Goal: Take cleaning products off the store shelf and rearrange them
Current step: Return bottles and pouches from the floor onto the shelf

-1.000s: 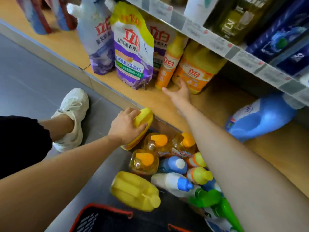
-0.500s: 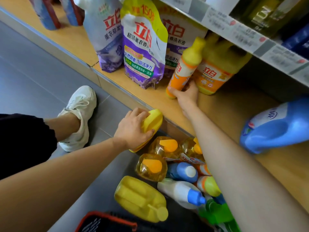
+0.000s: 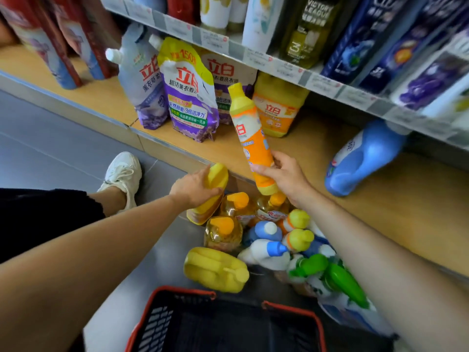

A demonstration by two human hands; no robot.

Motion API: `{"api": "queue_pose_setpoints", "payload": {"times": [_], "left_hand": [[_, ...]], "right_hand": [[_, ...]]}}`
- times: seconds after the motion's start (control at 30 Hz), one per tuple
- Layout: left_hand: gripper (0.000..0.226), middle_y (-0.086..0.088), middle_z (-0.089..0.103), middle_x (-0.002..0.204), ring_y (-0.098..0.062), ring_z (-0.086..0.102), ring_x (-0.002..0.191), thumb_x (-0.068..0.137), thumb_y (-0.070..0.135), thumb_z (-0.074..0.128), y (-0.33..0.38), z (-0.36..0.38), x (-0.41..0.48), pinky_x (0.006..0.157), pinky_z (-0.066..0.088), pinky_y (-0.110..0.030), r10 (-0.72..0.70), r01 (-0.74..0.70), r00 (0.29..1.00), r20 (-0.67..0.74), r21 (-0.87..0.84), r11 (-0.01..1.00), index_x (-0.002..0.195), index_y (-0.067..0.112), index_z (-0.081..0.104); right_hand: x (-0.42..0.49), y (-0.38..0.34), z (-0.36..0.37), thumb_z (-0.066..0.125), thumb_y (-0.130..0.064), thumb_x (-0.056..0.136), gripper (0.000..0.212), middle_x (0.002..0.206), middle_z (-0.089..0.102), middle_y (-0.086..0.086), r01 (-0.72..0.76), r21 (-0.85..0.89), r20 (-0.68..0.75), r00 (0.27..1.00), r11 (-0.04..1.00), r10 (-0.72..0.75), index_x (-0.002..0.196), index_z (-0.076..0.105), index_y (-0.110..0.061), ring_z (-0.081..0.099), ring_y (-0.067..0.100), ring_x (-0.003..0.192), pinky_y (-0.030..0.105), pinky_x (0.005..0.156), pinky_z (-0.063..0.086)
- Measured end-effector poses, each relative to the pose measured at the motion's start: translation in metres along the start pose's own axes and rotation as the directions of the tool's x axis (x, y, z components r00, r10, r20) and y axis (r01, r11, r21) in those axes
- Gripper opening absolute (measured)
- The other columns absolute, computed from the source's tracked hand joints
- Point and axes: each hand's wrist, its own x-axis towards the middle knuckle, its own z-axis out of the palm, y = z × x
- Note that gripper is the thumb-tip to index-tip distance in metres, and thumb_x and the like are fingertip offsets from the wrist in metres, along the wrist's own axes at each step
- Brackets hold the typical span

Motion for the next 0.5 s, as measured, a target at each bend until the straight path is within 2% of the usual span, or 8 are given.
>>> {"api": "queue_pose_setpoints", "payload": {"times": [0.07,0.13,0.17,0.27,0.33,0.37,0.5], "left_hand": [[0.077,-0.004,0.044,0.156,-0.031,0.047,0.137,0.091,0.059,0.06,0.014,-0.016,-0.015,0.107,0.045,-0.045,0.004,-0.006,0.999,-0.043,-0.039,0.999,0.156,0.032,0.03],[0.059,-0.006,0.053,0.147,-0.029,0.05,0.133,0.093,0.047,0.063,0.034,-0.032,-0.033,0.108,0.045,-0.043,0.035,-0.046,0.998,-0.052,-0.232,0.972,0.147,0.029,0.049],[0.049,-0.005,0.059,0.141,-0.027,0.052,0.131,0.094,0.043,0.063,0.048,-0.04,-0.043,0.107,0.045,-0.041,0.07,-0.077,0.997,-0.033,-0.381,0.921,0.14,0.028,0.057],[0.021,0.003,0.069,0.119,-0.022,0.06,0.122,0.099,0.037,0.057,0.093,-0.063,-0.08,0.094,0.048,-0.033,0.173,-0.093,0.985,0.025,-0.764,0.638,0.114,0.027,0.068],[0.025,0.001,0.073,0.108,-0.021,0.067,0.11,0.1,0.043,0.053,0.118,-0.077,-0.103,0.093,0.052,-0.036,0.205,-0.042,0.977,0.065,-0.876,0.48,0.107,0.024,0.066],[0.03,-0.001,0.074,0.106,-0.02,0.07,0.104,0.099,0.047,0.054,0.128,-0.082,-0.113,0.093,0.054,-0.037,0.216,-0.016,0.973,0.088,-0.9,0.436,0.109,0.021,0.066],[0.038,-0.006,0.077,0.099,-0.021,0.076,0.089,0.095,0.039,0.066,0.148,-0.091,-0.148,0.074,0.061,-0.034,0.258,0.006,0.96,0.111,-0.926,0.378,0.12,0.011,0.061]], "right_hand": [[-0.032,-0.012,-0.004,0.078,-0.03,0.084,0.024,0.101,0.078,0.001,-0.064,0.09,0.024,0.998,0.994,0.062,0.107,0.072,-0.023,0.072,0.012,0.087,0.024,0.072,0.057],[-0.062,-0.027,-0.008,0.075,-0.03,0.087,0.021,0.096,0.078,0.002,-0.124,0.142,0.031,0.992,0.982,0.12,0.106,0.072,-0.021,0.072,0.013,0.082,0.025,0.066,0.057],[-0.077,-0.033,-0.01,0.073,-0.03,0.089,0.021,0.094,0.077,0.001,-0.149,0.168,0.039,0.989,0.975,0.144,0.107,0.072,-0.02,0.071,0.013,0.079,0.025,0.063,0.056],[-0.121,-0.052,-0.014,0.071,-0.033,0.088,0.025,0.093,0.077,0.002,-0.189,0.239,0.051,0.982,0.953,0.182,0.108,0.072,-0.017,0.07,0.013,0.076,0.026,0.062,0.057],[-0.15,-0.065,-0.016,0.071,-0.039,0.081,0.032,0.091,0.077,0.003,-0.189,0.257,0.055,0.982,0.948,0.181,0.105,0.072,-0.017,0.071,0.015,0.075,0.026,0.061,0.057],[-0.163,-0.07,-0.017,0.071,-0.041,0.079,0.035,0.092,0.078,0.003,-0.183,0.259,0.052,0.983,0.948,0.175,0.105,0.072,-0.017,0.071,0.015,0.076,0.027,0.06,0.058],[-0.202,-0.081,-0.018,0.069,-0.044,0.08,0.04,0.108,0.077,0.004,-0.127,0.257,0.03,0.992,0.958,0.124,0.113,0.07,-0.021,0.073,0.017,0.091,0.031,0.073,0.06]]}}
